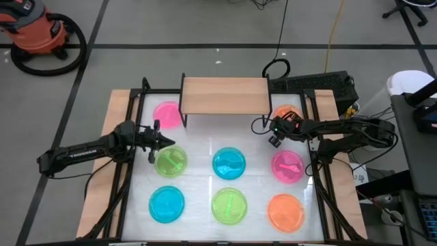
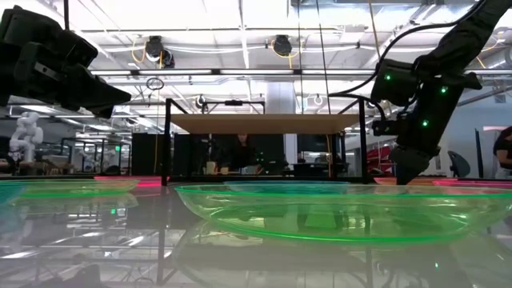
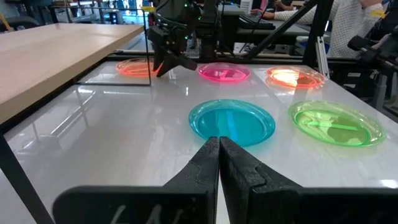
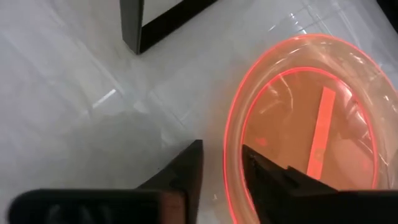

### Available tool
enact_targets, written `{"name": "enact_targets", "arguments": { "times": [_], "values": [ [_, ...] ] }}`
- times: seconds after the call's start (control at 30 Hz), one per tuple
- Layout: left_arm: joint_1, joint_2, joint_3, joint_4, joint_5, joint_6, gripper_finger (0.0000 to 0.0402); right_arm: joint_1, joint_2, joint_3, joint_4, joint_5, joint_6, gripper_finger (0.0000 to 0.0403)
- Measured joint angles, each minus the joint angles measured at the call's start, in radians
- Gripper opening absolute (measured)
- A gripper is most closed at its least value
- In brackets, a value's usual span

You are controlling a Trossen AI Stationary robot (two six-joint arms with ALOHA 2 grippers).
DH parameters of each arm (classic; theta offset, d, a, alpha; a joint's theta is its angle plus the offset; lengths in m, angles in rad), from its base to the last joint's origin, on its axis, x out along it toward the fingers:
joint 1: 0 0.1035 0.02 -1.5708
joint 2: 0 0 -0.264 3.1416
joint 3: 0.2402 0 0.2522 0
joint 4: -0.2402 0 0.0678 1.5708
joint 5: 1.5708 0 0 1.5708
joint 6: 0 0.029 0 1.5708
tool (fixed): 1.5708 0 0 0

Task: Place and stack plates onto a shelf
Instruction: Put the top orange plate on the shelf

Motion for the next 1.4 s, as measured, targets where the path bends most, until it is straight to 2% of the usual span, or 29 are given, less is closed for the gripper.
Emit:
{"name": "enact_targets", "arguments": {
  "times": [0.17, 0.23, 0.47, 0.77, 0.93, 1.07, 1.17, 1.3, 1.4],
  "values": [
    [0.000, 0.000, 0.000, 0.000, 0.000, 0.000, 0.0017, 0.000, -0.016, -0.001, -0.003, -0.009, -0.003, 0.0017],
    [0.000, 0.000, 0.000, 0.000, 0.000, 0.000, 0.0017, 0.003, -0.032, -0.001, -0.009, -0.007, -0.003, 0.0005],
    [0.000, 0.000, 0.000, 0.000, 0.000, 0.000, 0.0017, 0.004, -0.149, -0.006, -0.043, -0.002, 0.027, 0.0001],
    [0.000, 0.000, 0.000, 0.000, 0.000, 0.000, 0.0017, 0.004, -0.419, -0.005, -0.017, 0.001, 0.072, 0.0000],
    [0.000, 0.000, 0.000, 0.000, 0.000, 0.000, 0.0017, 0.005, -0.582, -0.003, 0.023, 0.085, 0.059, 0.0000],
    [0.000, 0.000, 0.000, 0.000, 0.000, 0.000, 0.0017, 0.005, -0.681, -0.003, 0.148, 0.160, -0.016, 0.0000],
    [0.000, 0.000, 0.000, 0.000, 0.000, 0.000, 0.0017, 0.006, -0.715, -0.003, 0.323, 0.152, -0.109, 0.0000],
    [0.000, 0.000, 0.000, 0.000, 0.000, 0.000, 0.0017, 0.029, -0.695, -0.002, 0.594, 0.026, -0.236, 0.0000],
    [0.000, 0.000, 0.000, 0.000, 0.000, 0.000, 0.0017, 0.053, -0.635, 0.026, 0.668, -0.055, -0.292, 0.0000]
  ]
}}
